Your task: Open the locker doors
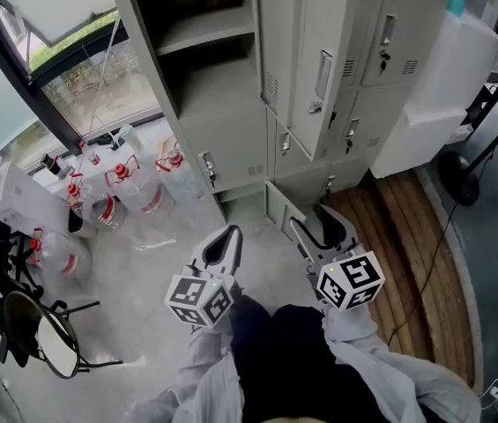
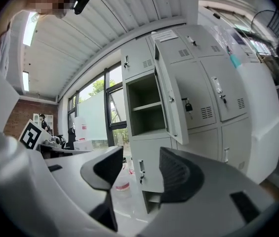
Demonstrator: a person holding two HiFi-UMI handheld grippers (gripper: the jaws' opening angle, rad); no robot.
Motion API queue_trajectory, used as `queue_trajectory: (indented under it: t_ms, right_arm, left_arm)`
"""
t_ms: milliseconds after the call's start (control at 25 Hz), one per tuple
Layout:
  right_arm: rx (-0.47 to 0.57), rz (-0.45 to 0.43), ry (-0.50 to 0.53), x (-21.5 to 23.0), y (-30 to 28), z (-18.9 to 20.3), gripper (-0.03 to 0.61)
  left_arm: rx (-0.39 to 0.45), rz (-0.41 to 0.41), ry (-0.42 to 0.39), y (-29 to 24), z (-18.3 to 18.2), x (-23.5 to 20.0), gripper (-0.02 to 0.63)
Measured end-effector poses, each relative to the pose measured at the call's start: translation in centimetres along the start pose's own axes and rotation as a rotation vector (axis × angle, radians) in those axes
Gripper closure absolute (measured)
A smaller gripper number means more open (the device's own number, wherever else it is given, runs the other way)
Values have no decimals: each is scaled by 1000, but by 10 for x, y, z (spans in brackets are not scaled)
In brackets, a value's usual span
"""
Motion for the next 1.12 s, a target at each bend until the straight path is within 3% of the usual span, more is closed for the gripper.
queue_trajectory:
  t_ms: [120,240,440,600,1120]
  right_arm:
    - [28,38,21,3,12,-4,366]
    - [37,72,44,4,19,-3,460]
    - [49,89,62,4,26,-4,555]
    - [30,120,113,7,33,-3,578]
    - [-39,154,72,20,45,8,580]
  left_arm:
    - [8,-12,-27,4,-9,2,595]
    - [20,-9,-40,8,-14,4,595]
    - [34,1,-54,10,-18,4,595]
    - [32,17,-53,8,-15,6,595]
    - [2,45,-71,7,-3,12,595]
Point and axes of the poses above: the fingertips, and each gripper's own axes: y backward along the fingers, x to its right, z out of its underside, the point moved 4 cm from there along y, backward along the fingers, and after that the axes turned 13 degrees about -y, right-handed, at the moved point
